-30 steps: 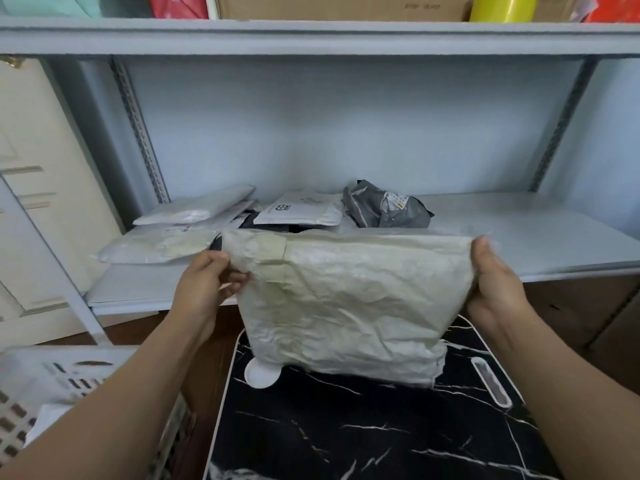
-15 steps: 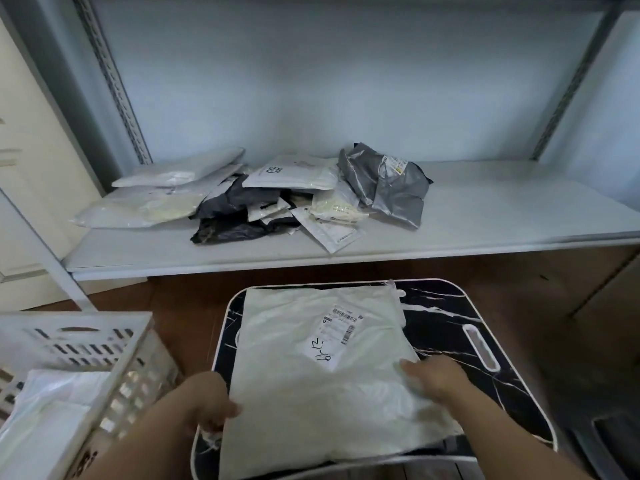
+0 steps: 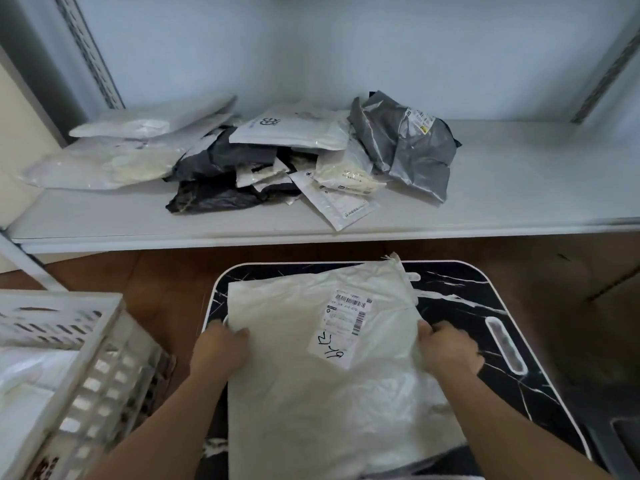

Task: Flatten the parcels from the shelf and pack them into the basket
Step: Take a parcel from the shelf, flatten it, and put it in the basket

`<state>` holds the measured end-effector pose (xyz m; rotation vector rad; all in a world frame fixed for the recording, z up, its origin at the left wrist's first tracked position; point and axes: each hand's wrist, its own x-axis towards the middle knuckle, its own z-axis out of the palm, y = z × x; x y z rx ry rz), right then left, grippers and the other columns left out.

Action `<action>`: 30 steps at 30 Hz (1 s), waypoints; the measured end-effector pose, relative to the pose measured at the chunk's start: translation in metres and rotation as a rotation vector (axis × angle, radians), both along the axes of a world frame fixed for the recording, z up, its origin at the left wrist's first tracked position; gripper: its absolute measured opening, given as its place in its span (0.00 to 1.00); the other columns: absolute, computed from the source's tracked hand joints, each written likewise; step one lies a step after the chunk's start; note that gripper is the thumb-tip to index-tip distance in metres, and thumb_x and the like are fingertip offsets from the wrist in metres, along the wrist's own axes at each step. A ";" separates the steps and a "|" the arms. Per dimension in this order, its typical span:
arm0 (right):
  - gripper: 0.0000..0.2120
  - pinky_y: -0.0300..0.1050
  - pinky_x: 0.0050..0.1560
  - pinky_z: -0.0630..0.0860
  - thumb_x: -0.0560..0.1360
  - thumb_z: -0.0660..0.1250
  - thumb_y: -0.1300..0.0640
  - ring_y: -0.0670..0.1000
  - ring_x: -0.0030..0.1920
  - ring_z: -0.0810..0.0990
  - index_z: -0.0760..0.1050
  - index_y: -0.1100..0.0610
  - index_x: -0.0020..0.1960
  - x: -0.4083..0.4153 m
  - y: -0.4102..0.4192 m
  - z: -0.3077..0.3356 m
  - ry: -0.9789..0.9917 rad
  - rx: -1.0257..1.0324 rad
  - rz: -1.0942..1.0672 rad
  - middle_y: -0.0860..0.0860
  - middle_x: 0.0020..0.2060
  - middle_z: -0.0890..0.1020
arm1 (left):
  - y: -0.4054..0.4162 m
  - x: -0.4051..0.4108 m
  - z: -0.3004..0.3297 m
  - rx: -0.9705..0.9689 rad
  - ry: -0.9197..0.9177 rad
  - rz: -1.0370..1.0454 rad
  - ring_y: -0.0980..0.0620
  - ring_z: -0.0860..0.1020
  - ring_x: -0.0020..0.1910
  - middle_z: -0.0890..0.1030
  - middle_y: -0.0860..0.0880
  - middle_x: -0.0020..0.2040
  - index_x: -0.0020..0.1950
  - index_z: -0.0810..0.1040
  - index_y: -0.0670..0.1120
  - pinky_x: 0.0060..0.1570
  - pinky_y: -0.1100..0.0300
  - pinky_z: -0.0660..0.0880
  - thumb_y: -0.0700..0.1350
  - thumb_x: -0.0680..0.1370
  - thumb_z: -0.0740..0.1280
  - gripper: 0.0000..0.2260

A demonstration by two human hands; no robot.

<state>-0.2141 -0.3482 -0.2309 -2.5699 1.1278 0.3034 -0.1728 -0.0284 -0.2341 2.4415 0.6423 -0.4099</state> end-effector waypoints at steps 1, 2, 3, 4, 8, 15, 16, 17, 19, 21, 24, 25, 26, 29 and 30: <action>0.20 0.53 0.61 0.66 0.80 0.53 0.44 0.59 0.61 0.73 0.74 0.56 0.61 0.004 0.001 -0.002 -0.046 0.064 -0.012 0.58 0.57 0.78 | -0.002 0.000 0.003 0.049 0.017 0.005 0.40 0.76 0.56 0.77 0.39 0.58 0.62 0.71 0.37 0.53 0.54 0.74 0.47 0.78 0.64 0.17; 0.17 0.52 0.59 0.68 0.81 0.55 0.47 0.60 0.58 0.75 0.75 0.56 0.60 0.006 0.001 -0.005 -0.099 0.114 -0.017 0.58 0.55 0.79 | -0.006 0.000 0.006 0.139 0.038 0.007 0.40 0.76 0.57 0.77 0.40 0.58 0.62 0.71 0.38 0.55 0.53 0.74 0.45 0.78 0.63 0.16; 0.14 0.51 0.57 0.71 0.81 0.56 0.49 0.60 0.55 0.77 0.75 0.56 0.58 0.009 0.002 -0.008 -0.154 0.139 0.002 0.57 0.52 0.81 | -0.010 0.001 0.010 0.252 0.046 0.006 0.41 0.74 0.58 0.75 0.41 0.59 0.63 0.70 0.40 0.57 0.52 0.73 0.45 0.77 0.62 0.16; 0.10 0.50 0.54 0.73 0.81 0.58 0.51 0.59 0.51 0.78 0.75 0.54 0.54 0.011 0.003 -0.009 -0.207 0.144 0.056 0.57 0.49 0.81 | -0.014 0.003 0.015 0.352 0.017 -0.016 0.41 0.72 0.60 0.73 0.41 0.61 0.64 0.69 0.41 0.59 0.51 0.71 0.46 0.77 0.61 0.17; 0.10 0.49 0.45 0.72 0.80 0.60 0.58 0.56 0.41 0.75 0.71 0.51 0.39 0.020 0.013 0.000 -0.375 0.315 0.388 0.52 0.37 0.78 | -0.033 0.023 0.026 0.393 -0.324 -0.312 0.44 0.68 0.66 0.70 0.44 0.68 0.71 0.67 0.44 0.65 0.49 0.66 0.50 0.78 0.63 0.22; 0.12 0.47 0.48 0.63 0.78 0.60 0.49 0.52 0.45 0.73 0.79 0.53 0.48 0.046 0.047 0.025 -0.509 0.165 1.037 0.47 0.38 0.75 | -0.057 0.055 0.054 -0.180 -0.309 -0.160 0.43 0.70 0.66 0.71 0.44 0.69 0.74 0.65 0.45 0.66 0.49 0.67 0.57 0.77 0.65 0.29; 0.11 0.47 0.51 0.62 0.79 0.61 0.49 0.52 0.48 0.73 0.79 0.52 0.51 0.048 0.049 0.029 -0.509 0.138 1.020 0.47 0.41 0.76 | -0.053 0.054 0.058 -0.303 -0.300 -0.070 0.45 0.75 0.59 0.76 0.44 0.62 0.69 0.72 0.44 0.59 0.53 0.71 0.53 0.77 0.67 0.23; 0.11 0.47 0.53 0.62 0.80 0.61 0.48 0.51 0.51 0.74 0.79 0.51 0.52 0.049 0.049 0.033 -0.495 0.130 0.972 0.47 0.43 0.78 | -0.049 0.052 0.059 -0.407 -0.311 0.006 0.47 0.76 0.50 0.79 0.45 0.54 0.61 0.78 0.44 0.51 0.56 0.73 0.50 0.77 0.69 0.15; 0.16 0.46 0.54 0.59 0.80 0.54 0.43 0.50 0.55 0.74 0.77 0.49 0.55 0.048 0.043 0.036 -0.452 0.103 0.802 0.47 0.47 0.79 | -0.037 0.048 0.063 -0.524 -0.316 0.101 0.51 0.74 0.39 0.77 0.47 0.43 0.46 0.81 0.46 0.39 0.59 0.72 0.46 0.76 0.71 0.05; 0.22 0.49 0.59 0.60 0.80 0.48 0.42 0.53 0.60 0.72 0.75 0.50 0.60 0.045 0.032 0.036 -0.382 -0.036 0.567 0.51 0.54 0.78 | -0.025 0.044 0.061 -0.644 -0.281 0.152 0.50 0.75 0.36 0.77 0.46 0.41 0.41 0.80 0.46 0.34 0.59 0.74 0.45 0.75 0.72 0.05; 0.26 0.56 0.66 0.63 0.79 0.55 0.38 0.59 0.65 0.69 0.72 0.56 0.66 0.041 0.006 0.029 -0.305 0.164 0.092 0.57 0.63 0.75 | -0.010 0.038 0.062 -0.788 -0.249 0.178 0.49 0.76 0.35 0.78 0.43 0.42 0.42 0.79 0.45 0.35 0.58 0.75 0.44 0.75 0.71 0.04; 0.27 0.57 0.65 0.67 0.78 0.57 0.38 0.60 0.62 0.72 0.74 0.59 0.64 0.040 0.000 0.027 -0.323 0.369 -0.026 0.58 0.61 0.76 | -0.007 0.036 0.061 -0.814 -0.237 0.191 0.49 0.77 0.36 0.79 0.42 0.43 0.44 0.79 0.44 0.37 0.57 0.76 0.44 0.75 0.71 0.04; 0.26 0.56 0.62 0.71 0.78 0.59 0.39 0.60 0.58 0.75 0.76 0.60 0.59 0.038 0.000 0.023 -0.359 0.556 -0.089 0.58 0.56 0.79 | -0.006 0.035 0.060 -0.845 -0.213 0.216 0.48 0.78 0.38 0.79 0.42 0.45 0.47 0.79 0.42 0.40 0.55 0.77 0.44 0.74 0.72 0.07; 0.17 0.49 0.48 0.70 0.78 0.61 0.43 0.54 0.44 0.73 0.71 0.55 0.38 0.032 0.013 0.019 -0.455 0.629 -0.080 0.53 0.41 0.76 | -0.003 0.031 0.049 -0.804 -0.034 0.303 0.44 0.81 0.42 0.82 0.40 0.46 0.52 0.77 0.37 0.48 0.50 0.79 0.49 0.71 0.75 0.19; 0.18 0.48 0.44 0.68 0.79 0.61 0.45 0.54 0.41 0.71 0.68 0.56 0.36 0.030 0.018 0.022 -0.507 0.628 -0.084 0.53 0.36 0.74 | -0.002 0.027 0.048 -0.684 0.011 0.269 0.43 0.81 0.43 0.82 0.39 0.45 0.51 0.78 0.36 0.50 0.48 0.79 0.50 0.71 0.76 0.20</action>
